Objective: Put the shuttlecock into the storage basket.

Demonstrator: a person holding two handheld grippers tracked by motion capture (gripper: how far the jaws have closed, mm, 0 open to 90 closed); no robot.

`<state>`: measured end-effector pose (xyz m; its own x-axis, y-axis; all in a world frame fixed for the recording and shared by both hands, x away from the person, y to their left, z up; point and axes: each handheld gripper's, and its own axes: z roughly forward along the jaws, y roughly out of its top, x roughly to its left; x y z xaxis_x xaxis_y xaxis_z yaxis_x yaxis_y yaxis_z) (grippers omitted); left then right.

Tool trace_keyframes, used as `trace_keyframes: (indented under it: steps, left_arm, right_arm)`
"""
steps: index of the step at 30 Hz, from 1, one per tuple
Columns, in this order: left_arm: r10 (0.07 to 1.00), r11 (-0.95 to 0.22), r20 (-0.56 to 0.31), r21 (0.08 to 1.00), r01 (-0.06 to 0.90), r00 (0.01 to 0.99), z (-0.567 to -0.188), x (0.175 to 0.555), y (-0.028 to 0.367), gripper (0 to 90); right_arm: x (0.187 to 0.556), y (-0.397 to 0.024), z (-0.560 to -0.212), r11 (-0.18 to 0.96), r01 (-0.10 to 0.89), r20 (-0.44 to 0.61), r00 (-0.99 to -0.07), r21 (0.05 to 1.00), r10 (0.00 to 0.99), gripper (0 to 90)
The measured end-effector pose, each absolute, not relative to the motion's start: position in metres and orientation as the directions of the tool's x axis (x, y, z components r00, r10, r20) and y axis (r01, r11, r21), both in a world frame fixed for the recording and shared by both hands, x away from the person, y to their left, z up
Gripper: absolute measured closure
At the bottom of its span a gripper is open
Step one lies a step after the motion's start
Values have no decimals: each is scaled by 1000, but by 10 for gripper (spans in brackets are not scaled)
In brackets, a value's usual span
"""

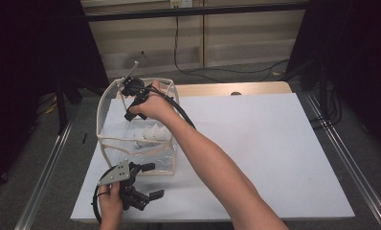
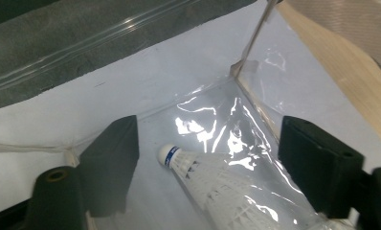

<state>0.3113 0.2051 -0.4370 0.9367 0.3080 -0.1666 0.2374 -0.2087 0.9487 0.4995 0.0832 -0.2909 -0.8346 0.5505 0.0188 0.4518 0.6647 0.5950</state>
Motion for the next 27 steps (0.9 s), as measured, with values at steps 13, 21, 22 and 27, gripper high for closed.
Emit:
trace_keyframes:
  steps: [13, 21, 22, 27]
  left_arm:
    - [298, -213, -165, 949, 234, 940, -436, 310, 203, 23]
    - [300, -213, -161, 949, 230, 940, -436, 310, 204, 23]
    - [301, -214, -158, 950, 228, 940, -435, 310, 204, 23]
    - [299, -216, -160, 949, 230, 941, -435, 310, 204, 23]
  right_arm:
    - [486, 55, -260, 629, 446, 55, -840, 636, 540, 115]
    - [477, 35, -248, 616, 439, 64, -844, 654, 533, 71]
    - [476, 32, -247, 616, 434, 66, -847, 657, 527, 66]
    - [470, 20, -241, 608, 433, 71, -847, 666, 527, 55]
